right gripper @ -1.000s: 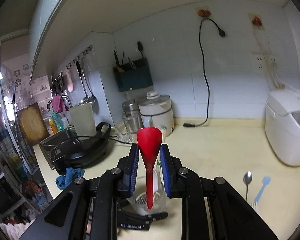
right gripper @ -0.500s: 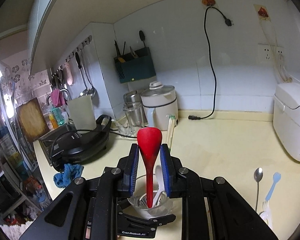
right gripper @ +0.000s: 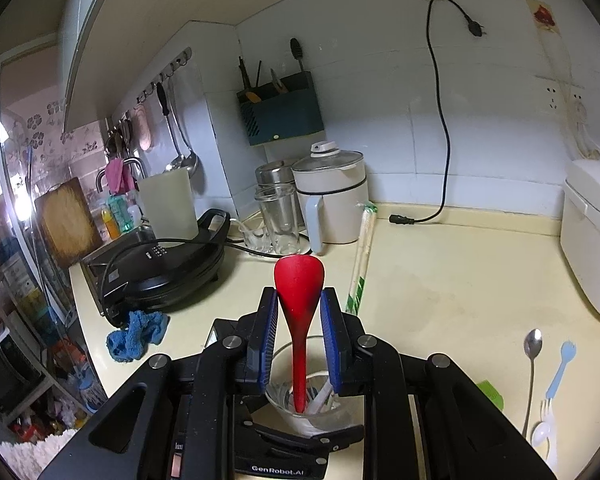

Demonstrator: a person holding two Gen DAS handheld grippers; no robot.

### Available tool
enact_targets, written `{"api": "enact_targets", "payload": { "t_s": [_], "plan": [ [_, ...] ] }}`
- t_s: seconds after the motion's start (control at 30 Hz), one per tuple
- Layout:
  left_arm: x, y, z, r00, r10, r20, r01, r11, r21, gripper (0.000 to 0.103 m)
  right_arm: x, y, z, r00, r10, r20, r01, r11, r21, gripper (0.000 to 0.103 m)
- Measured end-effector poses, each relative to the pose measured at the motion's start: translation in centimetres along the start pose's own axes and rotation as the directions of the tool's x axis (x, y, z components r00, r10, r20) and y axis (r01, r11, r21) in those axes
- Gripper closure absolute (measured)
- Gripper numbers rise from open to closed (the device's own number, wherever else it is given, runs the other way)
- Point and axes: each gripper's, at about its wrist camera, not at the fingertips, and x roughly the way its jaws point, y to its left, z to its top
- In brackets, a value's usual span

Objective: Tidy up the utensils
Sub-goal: 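Lower the red spatula into the glass and open the right tool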

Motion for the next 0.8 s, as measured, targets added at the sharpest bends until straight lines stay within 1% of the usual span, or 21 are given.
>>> {"api": "enact_targets", "payload": {
  "t_s": [0.2, 0.43, 0.8],
  "plan": [
    [0.0, 0.0, 0.0, 1.000, 0.000, 0.000, 0.000, 1.000, -0.001, 0.013, 0.6, 0.6, 0.7, 1.000, 0.004, -0.006, -0.004, 1.000, -0.028, 0.081],
    [0.0, 0.0, 0.0, 1.000, 0.000, 0.000, 0.000, 1.000, -0.001, 0.013, 2.3, 0.5, -0.2, 0.998, -0.007, -0.064, 0.006, 1.000, -0.018, 0.081],
    [0.0, 0.1, 0.0, 1.000, -0.003, 0.001, 0.003, 1.000, -0.004, 0.013, 3.3, 0.1, -0.8, 0.994, -0.006, -0.107, 0.004, 1.000, -0.016, 0.081]
  ]
}}
